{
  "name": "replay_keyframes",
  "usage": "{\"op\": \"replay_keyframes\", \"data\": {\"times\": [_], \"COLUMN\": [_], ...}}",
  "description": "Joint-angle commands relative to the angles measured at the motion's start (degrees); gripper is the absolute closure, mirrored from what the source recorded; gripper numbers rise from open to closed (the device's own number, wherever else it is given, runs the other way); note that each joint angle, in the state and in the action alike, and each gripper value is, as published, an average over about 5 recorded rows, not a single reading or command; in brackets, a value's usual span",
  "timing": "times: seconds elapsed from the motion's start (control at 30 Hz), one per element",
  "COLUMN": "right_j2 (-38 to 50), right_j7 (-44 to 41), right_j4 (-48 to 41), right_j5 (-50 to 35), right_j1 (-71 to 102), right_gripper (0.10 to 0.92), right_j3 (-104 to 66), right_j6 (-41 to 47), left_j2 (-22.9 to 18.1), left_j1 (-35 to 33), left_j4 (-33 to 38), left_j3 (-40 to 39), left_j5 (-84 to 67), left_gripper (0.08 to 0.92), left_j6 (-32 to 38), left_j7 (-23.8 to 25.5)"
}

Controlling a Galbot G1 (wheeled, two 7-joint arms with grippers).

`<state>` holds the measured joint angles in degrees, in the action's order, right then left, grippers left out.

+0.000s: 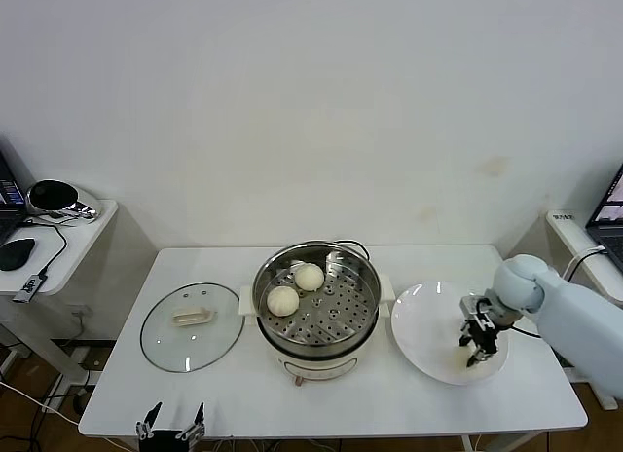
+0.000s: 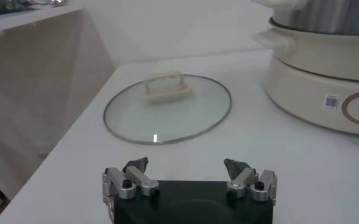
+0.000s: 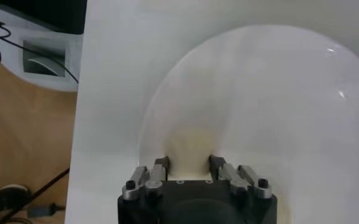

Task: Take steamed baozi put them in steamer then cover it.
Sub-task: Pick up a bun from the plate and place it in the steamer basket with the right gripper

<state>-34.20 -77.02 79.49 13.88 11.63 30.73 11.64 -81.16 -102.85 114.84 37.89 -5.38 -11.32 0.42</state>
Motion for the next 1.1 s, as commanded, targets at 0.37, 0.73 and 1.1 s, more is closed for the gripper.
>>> {"op": "replay_keyframes", "data": {"times": [0.37, 0.73, 1.1], "right_j2": [-11.59, -30.54, -36.92], "right_j7": [-3.63, -7.27, -3.81], "right_j4": [-2.94, -10.04, -7.25], "right_j5": [-17.35, -25.85, -11.72], "right_j1": [-37.6, -41.49, -37.21], "right_gripper": [0.601, 0.601, 0.601], "right_j3": [18.37, 21.49, 25.81], "right_j6": [-2.42, -32.67, -49.62], "left_j2": [0.06, -0.9, -2.65], "left_j1": [0.42, 0.99, 0.47], "left_j4": [1.49, 3.69, 4.71], "left_j3": [0.22, 1.57, 1.67], "left_j5": [-0.24, -0.02, 0.74], "left_gripper": [0.177, 0.177, 0.177], "left_j6": [-0.04, -0.07, 0.66], "left_j7": [-0.23, -0.44, -1.05]}}
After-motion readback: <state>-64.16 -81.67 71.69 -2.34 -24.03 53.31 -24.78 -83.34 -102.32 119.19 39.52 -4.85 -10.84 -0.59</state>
